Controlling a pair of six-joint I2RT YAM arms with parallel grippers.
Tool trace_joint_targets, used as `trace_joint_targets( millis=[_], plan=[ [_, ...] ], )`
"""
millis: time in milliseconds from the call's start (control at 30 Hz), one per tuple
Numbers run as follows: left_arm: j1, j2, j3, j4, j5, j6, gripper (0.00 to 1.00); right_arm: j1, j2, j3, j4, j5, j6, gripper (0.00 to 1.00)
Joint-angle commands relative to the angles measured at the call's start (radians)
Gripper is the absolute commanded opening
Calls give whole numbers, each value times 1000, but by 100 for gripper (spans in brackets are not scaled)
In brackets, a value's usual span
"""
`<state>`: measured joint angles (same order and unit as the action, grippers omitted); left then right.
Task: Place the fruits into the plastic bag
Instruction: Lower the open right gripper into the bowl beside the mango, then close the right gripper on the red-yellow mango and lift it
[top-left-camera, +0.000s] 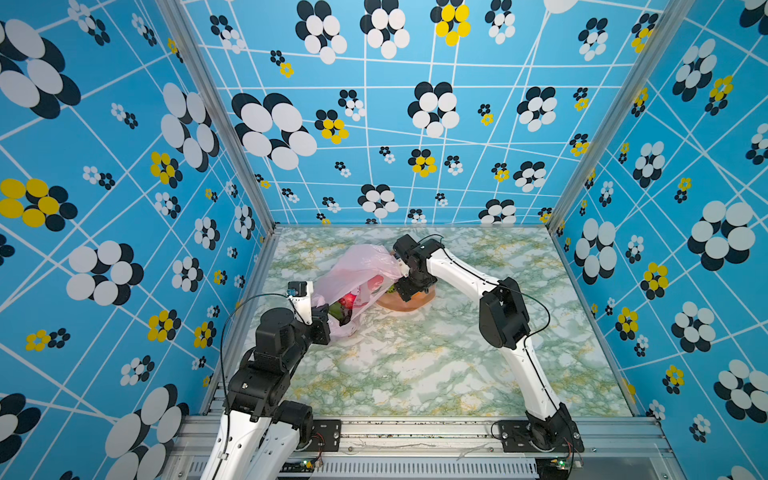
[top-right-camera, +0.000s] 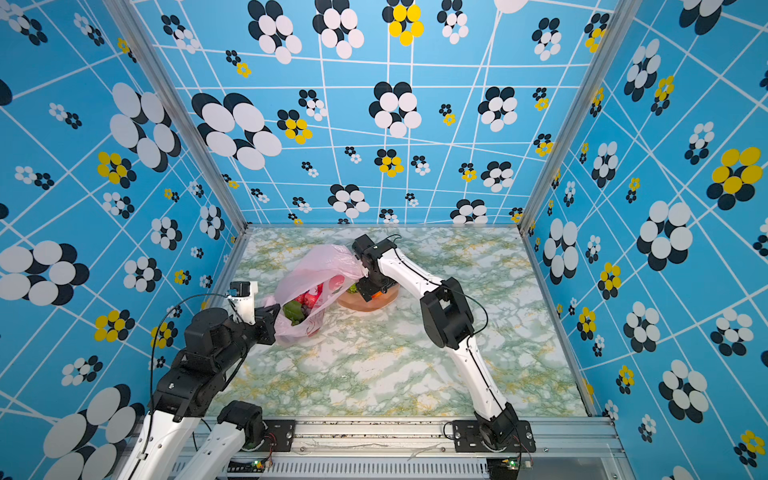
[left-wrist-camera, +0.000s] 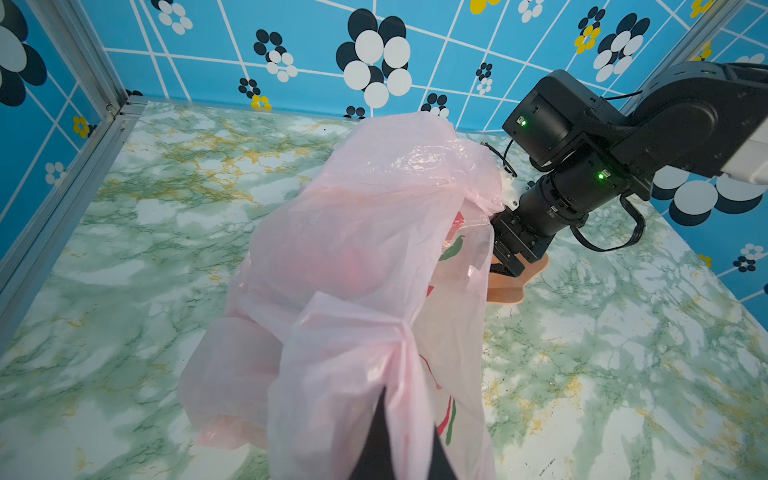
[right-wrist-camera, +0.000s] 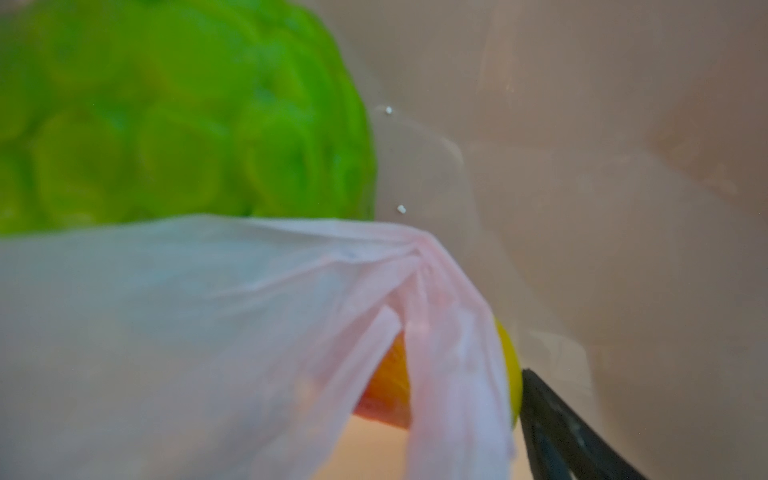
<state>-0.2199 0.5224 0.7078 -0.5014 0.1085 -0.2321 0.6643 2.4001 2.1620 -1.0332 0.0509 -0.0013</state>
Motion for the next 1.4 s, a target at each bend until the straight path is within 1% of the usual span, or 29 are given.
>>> trace_joint_targets(
  millis=[0, 133, 300, 467, 600, 700, 767, 933, 1067, 1367],
  plan=[
    [11, 10, -13, 11, 13, 13, 0, -10, 34, 25, 4, -4, -9, 83],
    [11, 13, -13, 12, 14, 14, 0, -16, 36, 27, 9, -41, -3, 71],
    [16, 15, -14, 13, 21, 14, 0, -17, 20, 24, 6, -56, 1, 58],
    [24, 14, -14, 16, 27, 12, 0, -17, -12, 16, 5, -68, -4, 48],
    [25, 13, -14, 16, 30, 11, 0, -18, -42, 3, 5, -78, -12, 47],
    [26, 11, -14, 18, 31, 10, 0, -18, -61, -30, 50, -106, -23, 49],
    [27, 11, -14, 17, 33, 11, 0, -18, -49, -19, 54, -122, -27, 50],
    [26, 8, -14, 15, 29, 9, 0, -18, 1, 29, 46, -145, -24, 61],
    [27, 11, -14, 15, 29, 10, 0, -23, 26, 54, 46, -141, -24, 66],
    [28, 16, -13, 15, 26, 11, 0, -38, 78, 116, 20, -188, -18, 66]
  ],
)
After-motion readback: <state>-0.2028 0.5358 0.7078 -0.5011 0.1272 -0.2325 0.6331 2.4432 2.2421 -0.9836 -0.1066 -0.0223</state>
